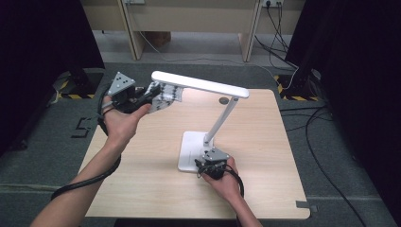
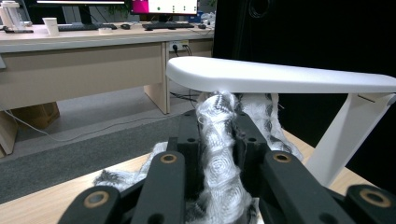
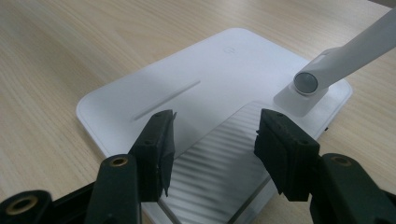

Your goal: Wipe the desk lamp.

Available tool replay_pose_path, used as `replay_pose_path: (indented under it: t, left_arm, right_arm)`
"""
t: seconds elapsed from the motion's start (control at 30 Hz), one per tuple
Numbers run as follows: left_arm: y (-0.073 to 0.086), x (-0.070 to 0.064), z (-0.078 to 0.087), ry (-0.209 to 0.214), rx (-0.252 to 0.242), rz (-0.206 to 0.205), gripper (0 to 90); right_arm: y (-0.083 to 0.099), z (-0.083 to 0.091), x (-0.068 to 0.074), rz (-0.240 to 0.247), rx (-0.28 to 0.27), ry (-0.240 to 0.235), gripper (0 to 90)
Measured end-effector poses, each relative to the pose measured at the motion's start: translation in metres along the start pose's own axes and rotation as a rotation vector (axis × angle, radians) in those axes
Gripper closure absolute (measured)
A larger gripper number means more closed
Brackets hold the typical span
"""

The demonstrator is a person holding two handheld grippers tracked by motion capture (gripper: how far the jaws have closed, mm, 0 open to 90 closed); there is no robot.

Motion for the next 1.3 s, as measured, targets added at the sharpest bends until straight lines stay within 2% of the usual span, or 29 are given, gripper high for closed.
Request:
replay_pose_path:
  t: [0.5,0.77,1.3]
  left_arm:
    - [-0.001,-0.009,-0.002,0.021,-0.003,-0.009,75.9]
    - [0.001,-0.015,-0.005,0.035,-0.013,0.008,75.9]
    - [0.001,-0.025,-0.01,0.058,-0.016,0.008,75.9]
  right_arm:
    - [0.0,0.0,0.0,-0.002,-0.001,0.001,46.9]
    - [0.0,0.0,0.0,-0.003,-0.003,0.002,46.9]
    - [0.0,0.0,0.0,-0.002,-0.003,0.002,46.9]
Point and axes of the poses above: each handheld gripper's, and its own axes: z roughly backward along the jaws, y roughly out of its underside, x roughly to its left, the point moved 1 cm from there along -z, roughly forward along the jaws, and after that the axes turned 6 degrees about -z, right-handed, at the moved point
